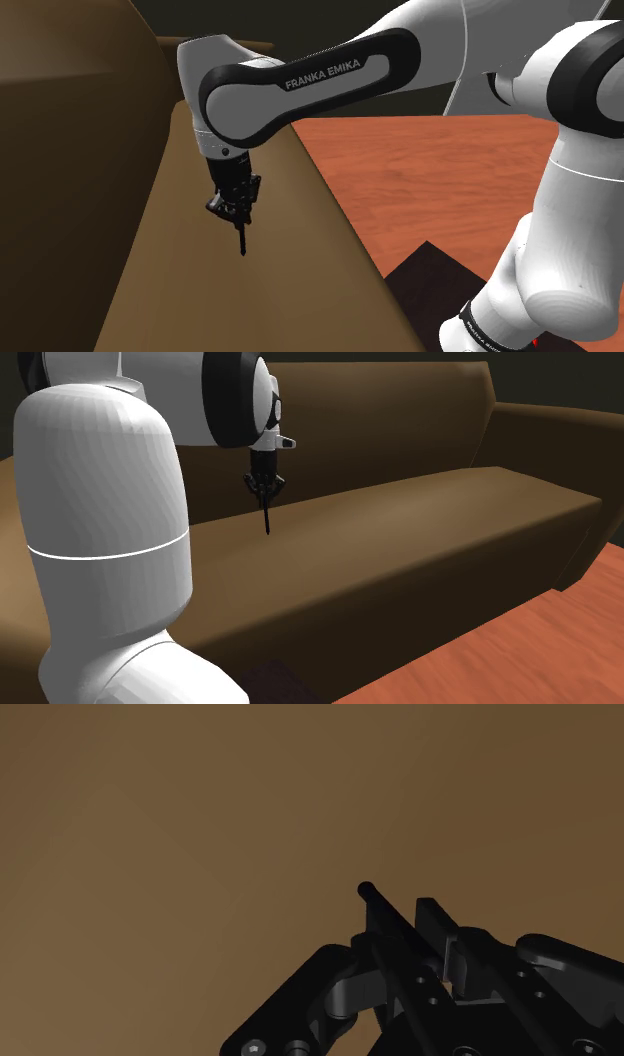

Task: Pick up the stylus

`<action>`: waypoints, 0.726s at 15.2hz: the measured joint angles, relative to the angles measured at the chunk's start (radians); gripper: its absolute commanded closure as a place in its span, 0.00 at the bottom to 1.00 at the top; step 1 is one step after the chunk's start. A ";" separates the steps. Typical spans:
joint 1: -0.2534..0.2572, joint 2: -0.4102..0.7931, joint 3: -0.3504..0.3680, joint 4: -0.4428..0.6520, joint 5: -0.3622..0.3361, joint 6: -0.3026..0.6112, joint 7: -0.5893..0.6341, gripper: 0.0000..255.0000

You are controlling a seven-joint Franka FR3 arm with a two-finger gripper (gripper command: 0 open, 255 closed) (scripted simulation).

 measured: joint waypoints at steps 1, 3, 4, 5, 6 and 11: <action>0.000 0.000 0.000 0.000 0.000 0.000 0.000 1.00; 0.000 0.000 0.000 0.000 0.000 0.001 0.000 1.00; 0.000 0.000 0.000 0.000 0.000 0.001 0.000 1.00; 0.000 0.000 0.000 0.000 0.000 0.001 0.000 1.00; 0.000 0.000 0.000 0.000 0.000 0.001 0.000 1.00; -0.001 -0.008 0.001 0.030 0.003 -0.037 -0.002 1.00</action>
